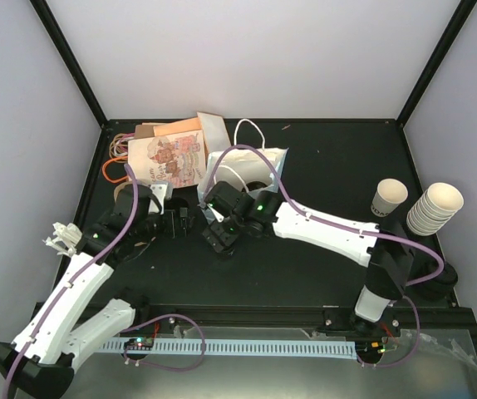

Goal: Pack the takeout coffee

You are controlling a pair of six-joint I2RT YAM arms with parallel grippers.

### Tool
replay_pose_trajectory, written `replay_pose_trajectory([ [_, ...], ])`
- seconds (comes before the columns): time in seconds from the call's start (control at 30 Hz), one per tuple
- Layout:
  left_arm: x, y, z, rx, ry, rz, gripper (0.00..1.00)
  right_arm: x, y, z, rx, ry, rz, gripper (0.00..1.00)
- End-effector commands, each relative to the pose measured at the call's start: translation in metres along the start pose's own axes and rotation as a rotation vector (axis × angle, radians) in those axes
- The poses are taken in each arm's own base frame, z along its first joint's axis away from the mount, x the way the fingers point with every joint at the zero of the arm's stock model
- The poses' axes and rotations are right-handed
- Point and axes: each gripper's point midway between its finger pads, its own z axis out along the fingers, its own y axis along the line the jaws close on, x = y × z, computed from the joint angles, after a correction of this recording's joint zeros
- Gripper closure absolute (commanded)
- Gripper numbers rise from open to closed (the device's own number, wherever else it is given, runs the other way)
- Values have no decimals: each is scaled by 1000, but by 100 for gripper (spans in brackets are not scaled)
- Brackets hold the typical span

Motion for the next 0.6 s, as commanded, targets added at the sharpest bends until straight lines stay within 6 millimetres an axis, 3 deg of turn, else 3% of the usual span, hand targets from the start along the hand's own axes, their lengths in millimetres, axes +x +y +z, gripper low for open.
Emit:
replay_pose_trajectory([
  [0.0,-6,-5,-5,32,-29,24,1,12,2,14,19,84,-11,3],
  [0.17,-5,-3,-4,28,-28,24,1,11,3,13,69,75,-44,6],
  [0.47,-15,-17,2,108,-52,27,6,-3,-16,-32,176,-99,-49,4],
  [0.57,-22,-21,9,124,-56,17,9,2,-16,-40,160,-124,-62,4],
])
